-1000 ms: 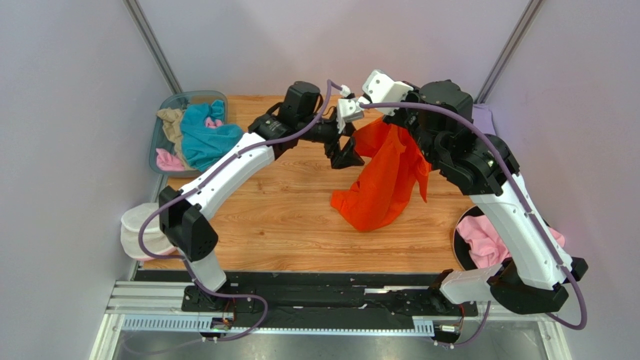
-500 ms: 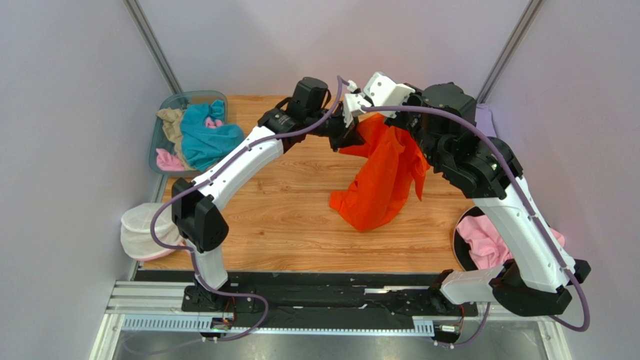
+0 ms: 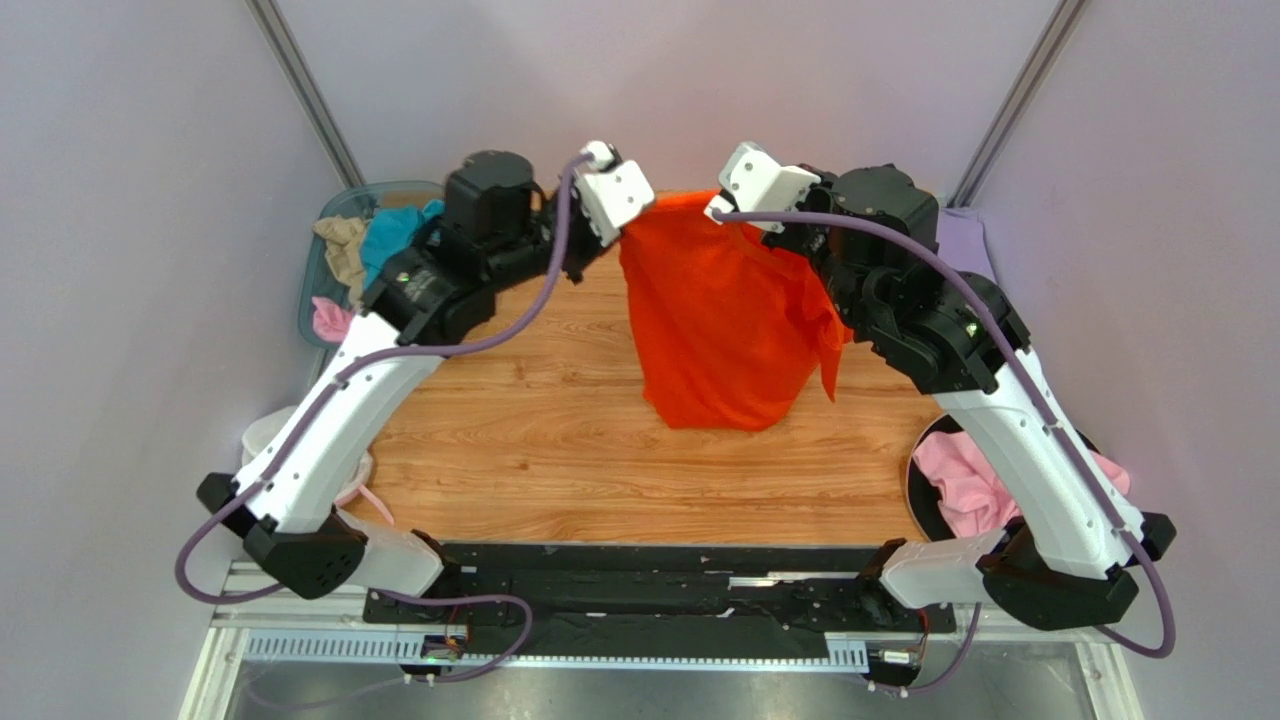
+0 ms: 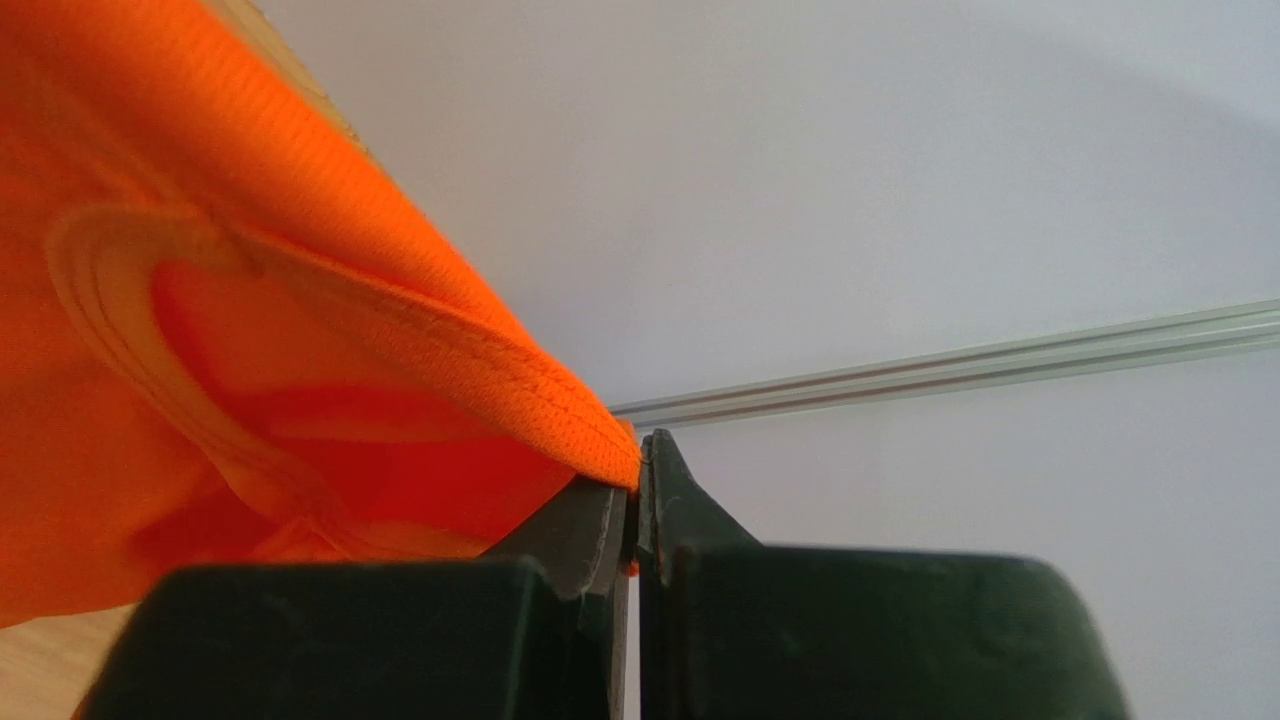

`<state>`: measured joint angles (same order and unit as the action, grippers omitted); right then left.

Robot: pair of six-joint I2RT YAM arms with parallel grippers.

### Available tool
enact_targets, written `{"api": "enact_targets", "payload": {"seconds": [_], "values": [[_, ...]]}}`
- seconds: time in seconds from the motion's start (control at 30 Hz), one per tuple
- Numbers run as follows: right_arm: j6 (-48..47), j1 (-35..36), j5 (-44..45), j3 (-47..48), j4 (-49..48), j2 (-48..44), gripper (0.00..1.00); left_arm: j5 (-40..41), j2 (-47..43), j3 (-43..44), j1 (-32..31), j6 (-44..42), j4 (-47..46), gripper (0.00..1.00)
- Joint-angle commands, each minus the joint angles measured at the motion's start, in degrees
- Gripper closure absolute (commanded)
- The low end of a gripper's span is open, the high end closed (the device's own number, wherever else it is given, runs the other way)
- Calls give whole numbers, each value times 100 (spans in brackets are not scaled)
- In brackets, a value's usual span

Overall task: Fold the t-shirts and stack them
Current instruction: Flatten the tshirt out

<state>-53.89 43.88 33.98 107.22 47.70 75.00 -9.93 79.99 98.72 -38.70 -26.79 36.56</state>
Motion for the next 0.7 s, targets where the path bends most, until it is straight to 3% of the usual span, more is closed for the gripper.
{"api": "enact_targets", "payload": {"seconds": [0.0,0.07,0.23,0.67], "values": [[-358,24,232,554,-735,172,100,949,-194,1463,3,-441,562,100],[-499,24,258,589,-972,208,100,976,-115,2141,-6,-616,782,100],[-764,50,119,1097,-1247,304,100,1257,-167,2644,-41,-1056,818,100],[-1133,982,663,783,-1185,-416,100,1301,-1353,2170,-147,-1320,1117,100]]}}
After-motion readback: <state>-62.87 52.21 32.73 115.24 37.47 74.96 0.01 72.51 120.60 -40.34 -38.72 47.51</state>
